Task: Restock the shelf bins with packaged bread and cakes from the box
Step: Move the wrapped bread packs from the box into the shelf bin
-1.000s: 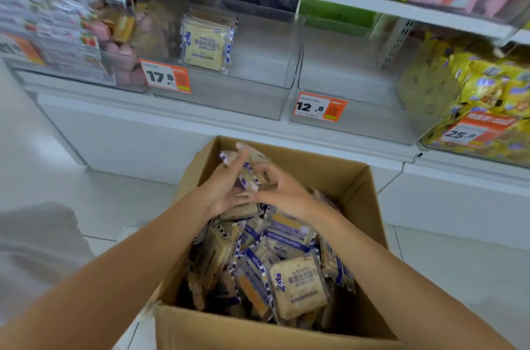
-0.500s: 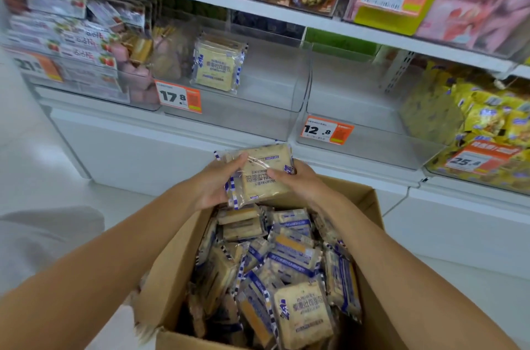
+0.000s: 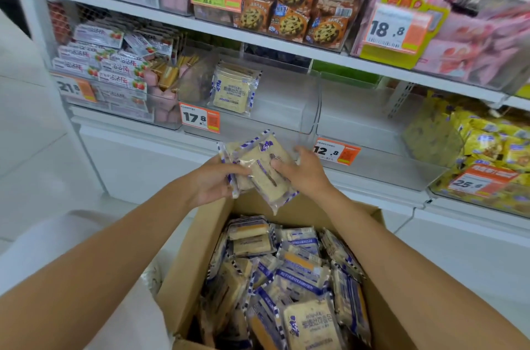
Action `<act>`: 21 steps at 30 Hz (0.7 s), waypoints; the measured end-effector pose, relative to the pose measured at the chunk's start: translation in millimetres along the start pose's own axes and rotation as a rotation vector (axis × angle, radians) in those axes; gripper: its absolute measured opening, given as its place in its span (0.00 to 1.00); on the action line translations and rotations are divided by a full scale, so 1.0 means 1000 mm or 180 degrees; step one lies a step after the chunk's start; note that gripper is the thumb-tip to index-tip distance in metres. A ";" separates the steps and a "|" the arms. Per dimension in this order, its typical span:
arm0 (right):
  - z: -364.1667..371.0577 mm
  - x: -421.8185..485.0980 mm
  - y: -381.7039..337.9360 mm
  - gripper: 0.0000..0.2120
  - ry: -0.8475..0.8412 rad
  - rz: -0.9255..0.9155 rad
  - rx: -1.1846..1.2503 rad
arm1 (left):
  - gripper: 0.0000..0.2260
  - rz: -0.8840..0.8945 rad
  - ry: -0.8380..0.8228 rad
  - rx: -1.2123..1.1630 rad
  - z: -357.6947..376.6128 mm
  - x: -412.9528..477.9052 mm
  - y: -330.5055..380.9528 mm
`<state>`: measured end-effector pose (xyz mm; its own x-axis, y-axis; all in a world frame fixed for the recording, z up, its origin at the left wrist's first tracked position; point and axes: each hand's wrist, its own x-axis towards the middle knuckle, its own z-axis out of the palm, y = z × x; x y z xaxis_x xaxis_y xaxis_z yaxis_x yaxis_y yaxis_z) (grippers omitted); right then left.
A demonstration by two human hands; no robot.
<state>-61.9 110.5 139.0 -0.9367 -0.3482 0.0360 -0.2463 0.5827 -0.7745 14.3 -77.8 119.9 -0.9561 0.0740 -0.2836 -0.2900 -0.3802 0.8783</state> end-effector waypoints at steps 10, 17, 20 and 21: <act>0.003 0.004 -0.010 0.50 -0.0037 0.0070 0.0194 | 0.10 0.0127 0.0049 0.0122 0.015 -0.008 0.018; -0.001 0.054 -0.040 0.20 -0.0769 0.0553 0.2051 | 0.18 0.1011 0.1201 0.1549 -0.012 0.033 0.062; -0.007 0.091 -0.057 0.17 -0.0555 0.0592 0.2329 | 0.14 0.1420 0.1493 0.1919 -0.026 0.053 0.097; -0.007 0.107 -0.061 0.17 -0.0507 0.0581 0.2458 | 0.13 0.1597 0.1632 0.2044 -0.033 0.062 0.108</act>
<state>-149.3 42.7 194.6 -0.8846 -0.4308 -0.1785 0.2029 -0.0110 -0.9791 -74.9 -145.2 184.4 -0.8843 -0.4298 0.1824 0.0339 0.3305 0.9432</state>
